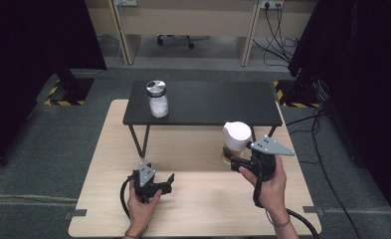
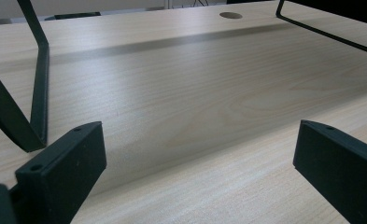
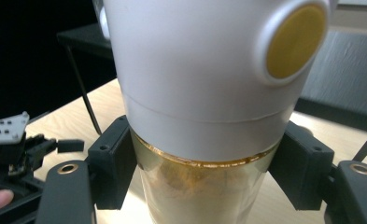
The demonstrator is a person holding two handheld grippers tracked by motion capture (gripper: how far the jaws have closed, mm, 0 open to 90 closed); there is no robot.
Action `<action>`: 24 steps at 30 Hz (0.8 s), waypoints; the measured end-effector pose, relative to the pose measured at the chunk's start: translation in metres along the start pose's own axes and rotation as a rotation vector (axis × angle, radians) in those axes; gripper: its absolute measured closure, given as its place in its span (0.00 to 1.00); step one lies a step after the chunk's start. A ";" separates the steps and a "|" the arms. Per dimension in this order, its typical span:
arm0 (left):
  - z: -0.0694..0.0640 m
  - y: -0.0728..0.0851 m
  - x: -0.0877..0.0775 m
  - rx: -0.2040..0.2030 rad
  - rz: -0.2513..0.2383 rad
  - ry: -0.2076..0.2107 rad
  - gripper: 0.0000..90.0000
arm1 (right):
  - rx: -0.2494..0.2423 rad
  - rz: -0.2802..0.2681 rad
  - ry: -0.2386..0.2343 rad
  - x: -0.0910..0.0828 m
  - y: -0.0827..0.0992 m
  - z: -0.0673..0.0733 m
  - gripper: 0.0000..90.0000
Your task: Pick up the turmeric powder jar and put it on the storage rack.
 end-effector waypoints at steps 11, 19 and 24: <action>0.000 0.000 0.000 0.002 0.002 0.003 0.02 | -0.007 -0.013 0.046 0.004 -0.029 -0.002 0.34; 0.000 0.000 0.000 0.000 -0.001 0.003 0.02 | -0.003 -0.013 0.094 0.021 -0.046 -0.004 0.34; 0.000 0.000 0.000 -0.001 0.000 0.003 0.02 | -0.002 -0.013 0.125 0.035 -0.059 -0.007 0.34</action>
Point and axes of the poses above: each handheld gripper's, and its own axes: x roughly forward along the jaws, y roughly out of its underside, z roughly to its left, the point moved 5 cm from there along x, roughly forward along the jaws, and after that the axes turned 4 degrees about -x, right-handed, at the moved point
